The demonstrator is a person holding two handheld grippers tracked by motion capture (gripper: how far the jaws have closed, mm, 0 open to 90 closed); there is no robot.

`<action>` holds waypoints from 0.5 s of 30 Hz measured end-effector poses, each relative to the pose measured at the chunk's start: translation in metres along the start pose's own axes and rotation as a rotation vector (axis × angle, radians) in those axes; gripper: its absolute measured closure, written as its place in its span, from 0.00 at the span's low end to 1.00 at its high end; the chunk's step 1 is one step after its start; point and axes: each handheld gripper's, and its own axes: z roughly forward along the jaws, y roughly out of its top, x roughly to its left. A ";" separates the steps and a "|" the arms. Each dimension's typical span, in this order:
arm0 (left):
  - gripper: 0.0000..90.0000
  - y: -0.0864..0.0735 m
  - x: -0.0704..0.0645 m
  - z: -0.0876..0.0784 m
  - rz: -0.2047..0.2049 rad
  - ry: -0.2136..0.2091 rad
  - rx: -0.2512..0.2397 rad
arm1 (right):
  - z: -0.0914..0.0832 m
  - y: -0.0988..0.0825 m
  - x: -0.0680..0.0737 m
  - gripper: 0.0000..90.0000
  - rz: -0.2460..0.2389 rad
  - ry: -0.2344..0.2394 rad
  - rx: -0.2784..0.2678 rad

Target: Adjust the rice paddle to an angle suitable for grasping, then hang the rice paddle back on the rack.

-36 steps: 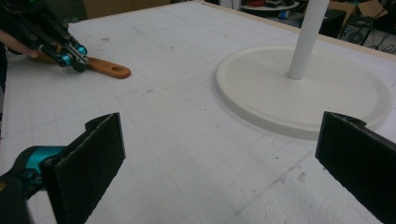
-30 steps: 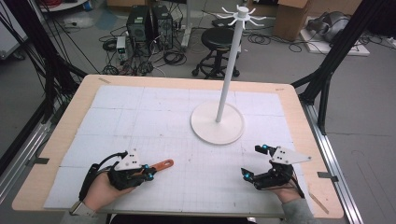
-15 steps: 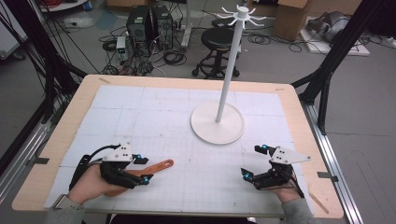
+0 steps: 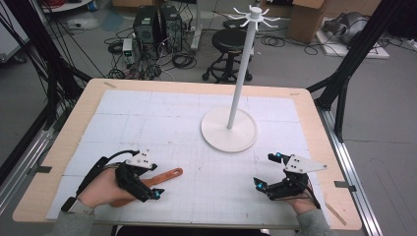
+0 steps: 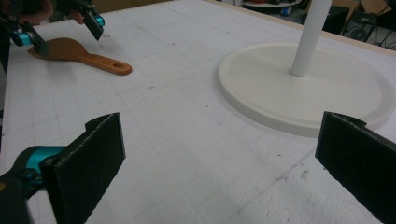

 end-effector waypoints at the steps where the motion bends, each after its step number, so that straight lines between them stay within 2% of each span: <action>1: 0.12 0.000 0.000 0.001 -0.003 0.000 0.009 | 0.000 0.000 0.000 0.00 0.006 0.003 0.005; 3: 0.13 0.000 0.001 0.003 -0.003 -0.005 0.016 | 0.000 0.000 0.000 0.00 0.001 0.000 0.001; 6: 0.14 0.000 0.004 0.007 -0.012 -0.003 0.017 | -0.001 -0.001 -0.001 0.00 0.018 0.002 0.002; 9: 0.19 0.000 0.006 0.011 -0.003 0.007 0.063 | -0.001 -0.001 -0.001 0.00 0.007 0.003 0.001; 12: 0.21 -0.001 0.005 0.014 -0.002 0.022 0.080 | -0.001 -0.001 0.000 0.00 0.015 0.010 0.009; 15: 0.25 -0.001 0.010 0.014 -0.033 0.034 0.080 | 0.001 -0.001 0.000 0.00 0.007 0.018 0.013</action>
